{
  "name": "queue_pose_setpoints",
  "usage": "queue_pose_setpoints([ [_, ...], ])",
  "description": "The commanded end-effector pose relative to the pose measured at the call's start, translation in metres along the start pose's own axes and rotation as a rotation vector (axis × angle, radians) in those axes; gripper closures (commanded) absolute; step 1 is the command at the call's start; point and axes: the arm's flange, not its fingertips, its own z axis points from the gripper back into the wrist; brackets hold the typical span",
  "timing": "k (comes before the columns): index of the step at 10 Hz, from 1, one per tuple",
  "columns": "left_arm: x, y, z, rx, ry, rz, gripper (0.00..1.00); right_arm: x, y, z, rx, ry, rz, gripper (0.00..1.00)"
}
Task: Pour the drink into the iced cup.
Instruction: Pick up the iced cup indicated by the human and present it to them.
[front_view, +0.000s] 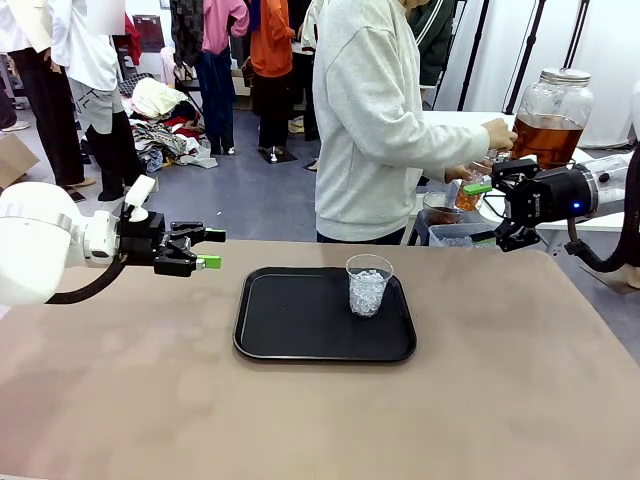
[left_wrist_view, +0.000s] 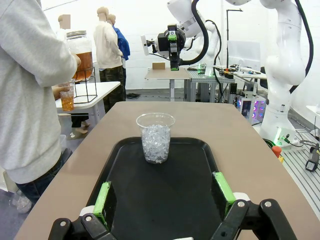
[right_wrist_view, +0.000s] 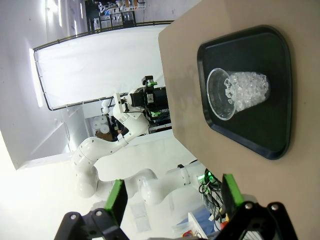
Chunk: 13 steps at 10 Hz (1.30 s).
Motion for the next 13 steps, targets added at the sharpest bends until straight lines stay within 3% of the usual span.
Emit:
queue_pose_setpoints([
  [1, 0.0018, 0.0001, -0.0010, 0.002, 0.000, 0.002, 0.00, 0.0001, 0.0011, 0.0001, 0.002, -0.001, 0.000, 0.00],
  [13, 0.0018, 0.0001, -0.0010, 0.002, 0.000, 0.002, 0.00, 0.0001, 0.0011, 0.0001, 0.002, -0.001, 0.000, 0.00],
])
